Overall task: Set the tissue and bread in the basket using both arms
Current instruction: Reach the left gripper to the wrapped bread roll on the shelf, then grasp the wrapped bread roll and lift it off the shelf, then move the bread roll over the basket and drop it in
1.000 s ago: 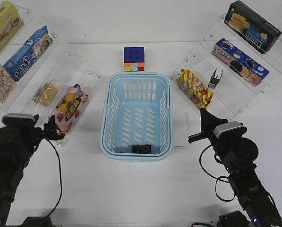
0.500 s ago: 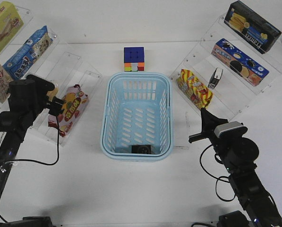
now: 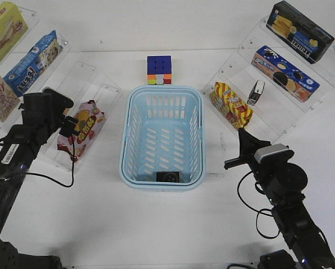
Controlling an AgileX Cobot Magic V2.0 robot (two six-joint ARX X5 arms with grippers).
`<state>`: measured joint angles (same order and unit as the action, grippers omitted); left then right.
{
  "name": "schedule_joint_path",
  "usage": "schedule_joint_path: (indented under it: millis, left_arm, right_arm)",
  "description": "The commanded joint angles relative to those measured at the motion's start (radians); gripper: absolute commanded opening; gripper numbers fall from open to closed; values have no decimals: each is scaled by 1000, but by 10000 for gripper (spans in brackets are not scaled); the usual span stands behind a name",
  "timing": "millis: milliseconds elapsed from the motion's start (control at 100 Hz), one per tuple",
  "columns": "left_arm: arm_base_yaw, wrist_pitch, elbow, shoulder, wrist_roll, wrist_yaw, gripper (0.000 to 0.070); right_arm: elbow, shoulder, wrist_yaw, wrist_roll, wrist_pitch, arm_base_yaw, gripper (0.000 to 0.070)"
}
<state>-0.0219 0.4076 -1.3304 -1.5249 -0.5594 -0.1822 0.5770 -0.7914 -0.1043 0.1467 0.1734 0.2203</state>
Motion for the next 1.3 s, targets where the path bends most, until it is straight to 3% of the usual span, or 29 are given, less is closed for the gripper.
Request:
schedule_joint_path:
  millis: [0,260,440,520,680,750,950,1120,1290]
  left_arm:
    - [-1,-1,-21,-13,-4,5,104]
    - [-15,37,-84,8,18,5,78]
    - [-91,106,-238,72,181,29,79]
    - [-138,119,-285,105,257,167,80]
    - [-241,124,-296,125,369,598,80]
    - [-297,132,-296,104,388,689,80]
    - [-456,157,-295,-6,385,694,99]
    - [-513,137,-295,-79,385,694,371]
    - [-512,146,-314,-54,385,670,366]
  right_arm:
    - [14,-2,0,12,13,1,1]
    - [14,-2,1,11,13,1,1]
    - [14,-2,1,11,13,1,1]
    - [14,-2,1,11,13,1,1]
    - [14,-2,1,12,13,1,1]
    - [14,-2,1,13,13,1,1]
    - [14,-2,1,13,13,1,1]
    - [14,-2,1,13,13,1,1]
    - [14,-2,1,13,13,1,1]
